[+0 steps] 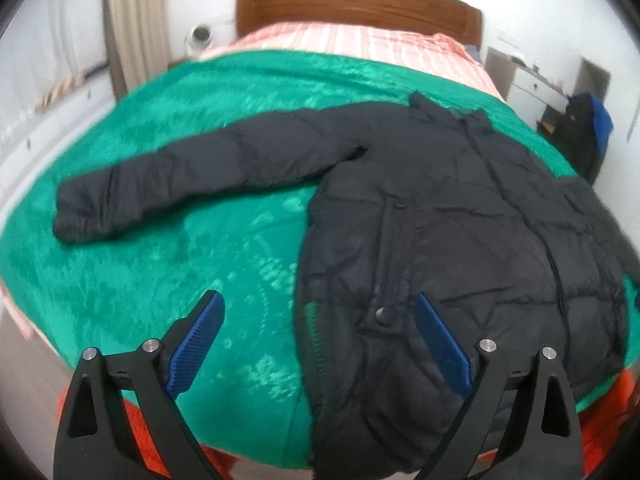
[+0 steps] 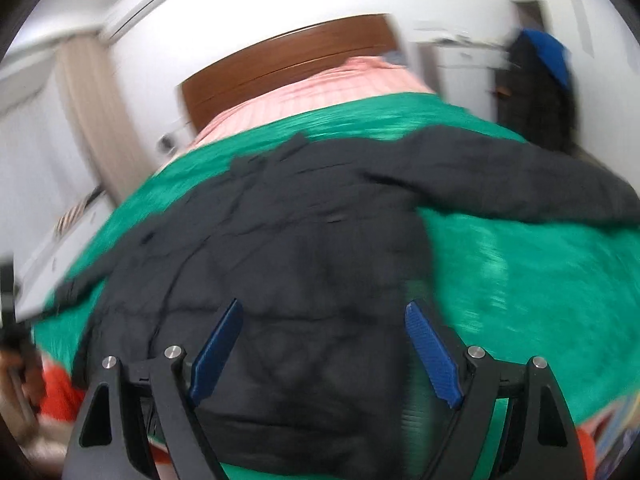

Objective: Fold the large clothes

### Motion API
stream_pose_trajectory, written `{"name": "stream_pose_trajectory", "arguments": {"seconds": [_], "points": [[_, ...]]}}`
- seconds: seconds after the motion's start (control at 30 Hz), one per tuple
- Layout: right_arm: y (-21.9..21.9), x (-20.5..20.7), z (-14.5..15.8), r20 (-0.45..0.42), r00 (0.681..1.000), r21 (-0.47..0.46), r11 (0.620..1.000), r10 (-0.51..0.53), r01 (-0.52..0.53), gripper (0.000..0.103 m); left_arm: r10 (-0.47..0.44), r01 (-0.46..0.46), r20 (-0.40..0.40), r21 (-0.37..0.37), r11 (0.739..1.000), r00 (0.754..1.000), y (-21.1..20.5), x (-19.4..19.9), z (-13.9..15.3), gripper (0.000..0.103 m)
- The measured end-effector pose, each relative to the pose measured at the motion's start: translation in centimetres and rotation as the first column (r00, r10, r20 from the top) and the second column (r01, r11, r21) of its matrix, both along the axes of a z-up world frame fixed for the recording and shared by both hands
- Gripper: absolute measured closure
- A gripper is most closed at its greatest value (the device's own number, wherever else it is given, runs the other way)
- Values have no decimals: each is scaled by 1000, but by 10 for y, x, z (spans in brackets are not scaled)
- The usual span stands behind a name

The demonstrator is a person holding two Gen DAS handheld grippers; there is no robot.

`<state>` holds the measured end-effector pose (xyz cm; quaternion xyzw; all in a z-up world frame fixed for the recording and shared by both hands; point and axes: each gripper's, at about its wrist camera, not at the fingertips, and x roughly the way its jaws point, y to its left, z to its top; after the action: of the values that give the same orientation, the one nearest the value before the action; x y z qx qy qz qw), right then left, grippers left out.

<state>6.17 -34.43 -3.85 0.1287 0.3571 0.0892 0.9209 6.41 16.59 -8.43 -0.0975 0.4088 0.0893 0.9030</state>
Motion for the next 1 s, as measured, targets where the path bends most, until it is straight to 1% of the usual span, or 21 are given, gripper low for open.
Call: {"name": "stream_pose_trajectory", "arguments": {"seconds": [0.07, 0.17, 0.23, 0.27, 0.3, 0.33, 0.37, 0.43, 0.47, 0.5, 0.53, 0.6, 0.63, 0.7, 0.73, 0.77, 0.8, 0.83, 0.87, 0.97, 1.0], "points": [[-26, 3, -6, -64, 997, 53, 997, -50, 53, 20, 17, -20, -29, -114, 993, 999, 21, -3, -9, 6], [-30, 4, -13, -143, 990, 78, 997, 4, 7, 20, -32, 15, -67, -241, 971, 997, 34, -4, -27, 6], [-18, 3, -18, -163, 984, 73, 996, 71, -60, 19, -98, 70, -88, -273, 959, 991, 30, -2, -38, 6], [-12, 6, -24, -183, 980, 59, 996, 81, -71, 19, -130, 98, -97, -282, 954, 987, 24, 0, -43, 6], [-7, 6, -32, -210, 976, 26, 999, 47, -43, 19, -161, 124, -108, -287, 950, 981, 18, 1, -47, 6], [-14, 8, -37, -231, 973, 15, 1000, 18, -15, 19, -181, 142, -114, -289, 947, 977, 13, 2, -49, 6], [-21, 10, -44, -262, 965, 39, 999, -14, 24, 19, -215, 175, -113, -288, 941, 970, 5, 2, -49, 6], [-29, 16, -57, -312, 950, 119, 992, -1, 40, 19, -271, 236, -106, -263, 936, 957, -11, -1, -48, 4], [-30, 18, -65, -349, 937, 149, 989, 30, 24, 20, -289, 253, -125, -239, 937, 949, -18, 0, -52, 3], [-31, 20, -74, -373, 925, 164, 986, 68, -7, 33, -296, 261, -144, -221, 940, 944, -22, 0, -56, 3], [-31, 18, -75, -372, 925, 159, 987, 79, -20, 62, -299, 265, -180, -188, 946, 937, -28, 3, -64, 4], [-38, 15, -74, -379, 920, 228, 974, 101, -13, 75, -293, 265, -182, -163, 950, 939, -33, 1, -66, 12], [-41, 11, -68, -381, 919, 248, 969, 103, -6, 80, -305, 275, -174, -175, 945, 936, -35, -1, -63, 25], [-38, 2, -56, -363, 926, 225, 974, 107, -25, 82, -306, 280, -178, -159, 947, 935, -41, -3, -62, 29], [-38, 2, -60, -368, 924, 212, 977, 100, -22, 82, -309, 286, -181, -144, 947, 934, -43, -5, -62, 29], [-39, 5, -70, -390, 916, 211, 977, 93, -9, 82, -312, 291, -185, -133, 948, 932, -45, -6, -65, 28], [-42, 7, -88, -426, 901, 233, 972, 83, 20, 81, -312, 292, -188, -127, 948, 931, -45, -5, -67, 28], [-42, 12, -99, -439, 895, 253, 966, 76, 42, 80, -310, 291, -196, -117, 949, 930, -48, -4, -68, 27], [-41, 13, -101, -438, 896, 254, 966, 68, 51, 80, -307, 291, -201, -107, 951, 930, -51, -2, -67, 27], [-33, 12, -94, -405, 912, 195, 980, 54, 28, 77, -290, 280, -208, -77, 957, 934, -58, -3, -64, 25], [-32, 9, -91, -393, 918, 191, 981, 51, 28, 71, -283, 273, -207, -76, 959, 936, -59, -5, -61, 25]]}}
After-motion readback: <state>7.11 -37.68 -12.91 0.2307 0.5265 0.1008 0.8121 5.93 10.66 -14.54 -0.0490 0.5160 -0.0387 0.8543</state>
